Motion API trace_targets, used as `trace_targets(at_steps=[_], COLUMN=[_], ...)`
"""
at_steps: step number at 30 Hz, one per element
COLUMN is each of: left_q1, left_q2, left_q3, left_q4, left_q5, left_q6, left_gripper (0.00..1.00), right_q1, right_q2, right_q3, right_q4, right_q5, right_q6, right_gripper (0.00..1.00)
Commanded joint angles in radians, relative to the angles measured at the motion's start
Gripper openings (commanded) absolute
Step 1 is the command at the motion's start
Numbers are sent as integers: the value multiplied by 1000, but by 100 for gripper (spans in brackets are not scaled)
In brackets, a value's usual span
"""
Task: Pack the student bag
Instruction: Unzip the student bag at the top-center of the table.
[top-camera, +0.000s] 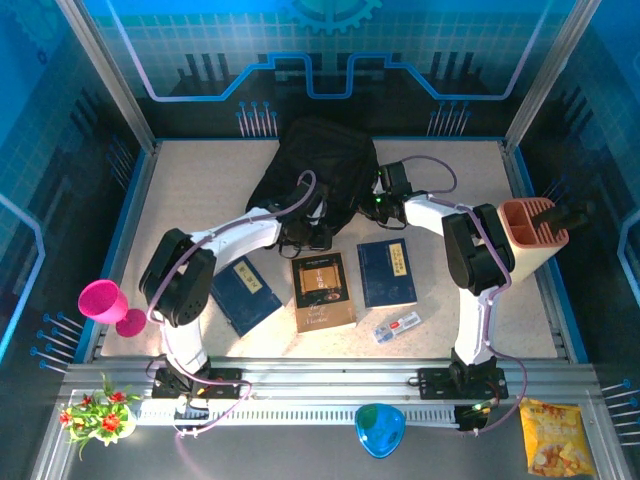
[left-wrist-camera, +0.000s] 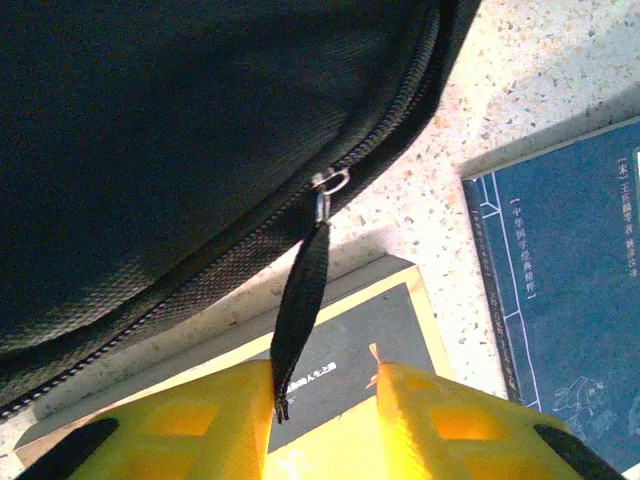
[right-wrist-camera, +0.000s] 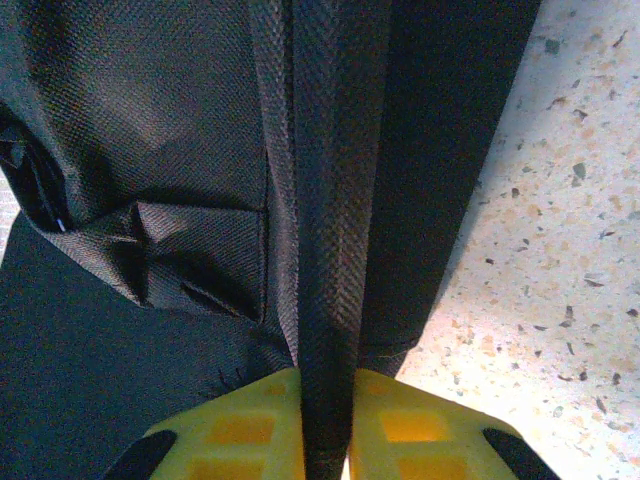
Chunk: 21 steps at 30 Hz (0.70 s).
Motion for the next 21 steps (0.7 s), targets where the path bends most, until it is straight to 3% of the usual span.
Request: trace_targets(at_steps=[1, 12, 18, 21], left_q1=[-5, -8, -26, -28], left_q2=[27, 112, 139, 149], left_q3=[46, 133, 153, 166], left_q4=[-49, -103, -132, -146], left_q5=[-58, -78, -129, -139], left_q6=[8, -103, -151, -160], left_gripper=[35, 39, 34, 25], right_q1=[4, 4, 4, 4], right_q2=[-2, -7, -1, 2], right_q3=[-14, -18, -22, -23], right_q4=[-6, -3, 8, 9], right_q5=[-11, -12, -15, -19], right_q6=[6, 7, 17, 18], right_gripper=[18, 18, 18, 18])
